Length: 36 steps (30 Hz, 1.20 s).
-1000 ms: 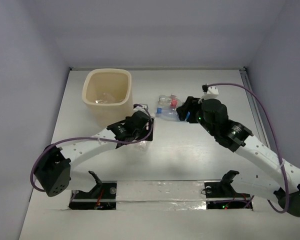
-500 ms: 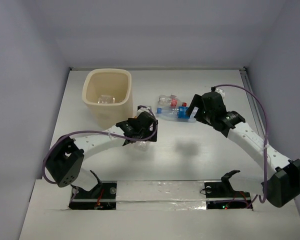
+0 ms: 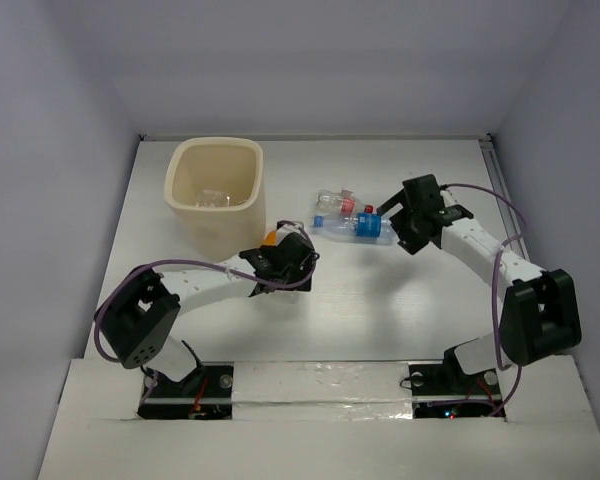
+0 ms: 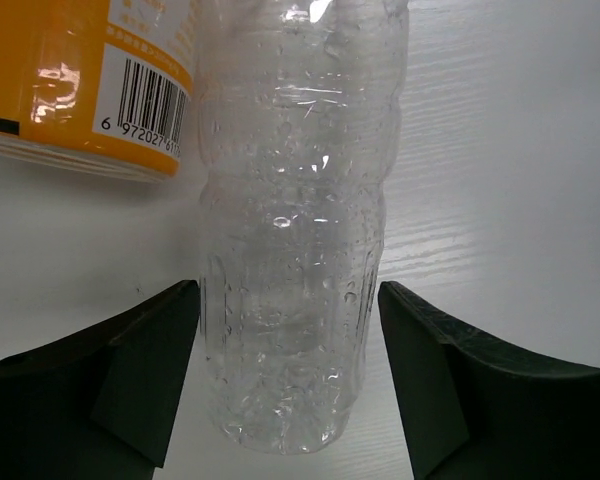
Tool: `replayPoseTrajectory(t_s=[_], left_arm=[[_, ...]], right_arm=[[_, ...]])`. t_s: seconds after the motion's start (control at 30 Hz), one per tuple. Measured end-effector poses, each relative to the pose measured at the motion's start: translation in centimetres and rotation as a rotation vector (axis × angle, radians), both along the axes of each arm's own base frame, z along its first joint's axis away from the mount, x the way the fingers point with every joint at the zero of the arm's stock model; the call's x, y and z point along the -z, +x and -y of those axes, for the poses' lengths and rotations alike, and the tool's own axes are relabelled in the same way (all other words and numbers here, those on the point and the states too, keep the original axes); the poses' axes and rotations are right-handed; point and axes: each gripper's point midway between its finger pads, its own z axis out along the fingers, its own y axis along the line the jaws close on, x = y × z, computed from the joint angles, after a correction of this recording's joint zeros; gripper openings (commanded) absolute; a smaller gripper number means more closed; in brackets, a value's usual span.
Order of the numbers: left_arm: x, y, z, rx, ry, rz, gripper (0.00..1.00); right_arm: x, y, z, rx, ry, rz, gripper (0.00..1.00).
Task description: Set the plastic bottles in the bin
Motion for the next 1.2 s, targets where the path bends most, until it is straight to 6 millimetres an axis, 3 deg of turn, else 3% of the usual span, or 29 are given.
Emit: replayPoseTrajectory(t_s=[0.1, 0.23, 0.47, 0.6, 0.67, 0.77, 0.9, 1.0, 1.1, 1.2], left_arm=[[0.4, -0.1, -0.2, -0.003, 0.005, -0.001, 0.6], [0.5, -0.2, 0.1, 0.0, -0.001, 0.011, 0.4], [0.2, -2.3, 1.5, 0.051, -0.021, 0.01, 0.33], [-2.2, -4.6, 2.2, 0.097, -0.071, 0.016, 0.3], [-5.0, -5.3, 2.6, 0.11, -0.13, 0.045, 0.3], [-11.5, -5.5, 3.2, 0.113, -0.265, 0.128, 0.29], [-22.7, -4.8, 2.5, 0.073, -0.46, 0.29, 0.3], [-31.1, -3.9, 0.9, 0.025, -0.581, 0.425, 0.3], [-35.8, -2.2, -2.1, -0.05, -0.606, 0.528, 0.3], [-38.0, 0.4, -5.8, -0.158, -0.555, 0.614, 0.3]], right_arm=[[1.3, 0.5, -0.2, 0.07, 0.062, -0.04, 1.0], [2.9, 0.9, -0.5, 0.145, 0.124, -0.091, 1.0], [3.7, 3.2, -1.1, 0.245, 0.216, -0.129, 1.0], [4.5, 4.1, -1.4, 0.277, 0.239, -0.155, 1.0], [5.1, 4.5, -1.6, 0.282, 0.245, -0.174, 0.98], [6.0, 4.9, -1.8, 0.284, 0.24, -0.204, 0.93], [7.4, 4.5, -1.7, 0.291, 0.226, -0.249, 0.82], [7.6, 4.3, -1.6, 0.293, 0.225, -0.259, 0.77], [7.8, 4.0, -1.6, 0.29, 0.221, -0.262, 0.67], [7.8, 3.2, -1.3, 0.28, 0.21, -0.261, 0.59]])
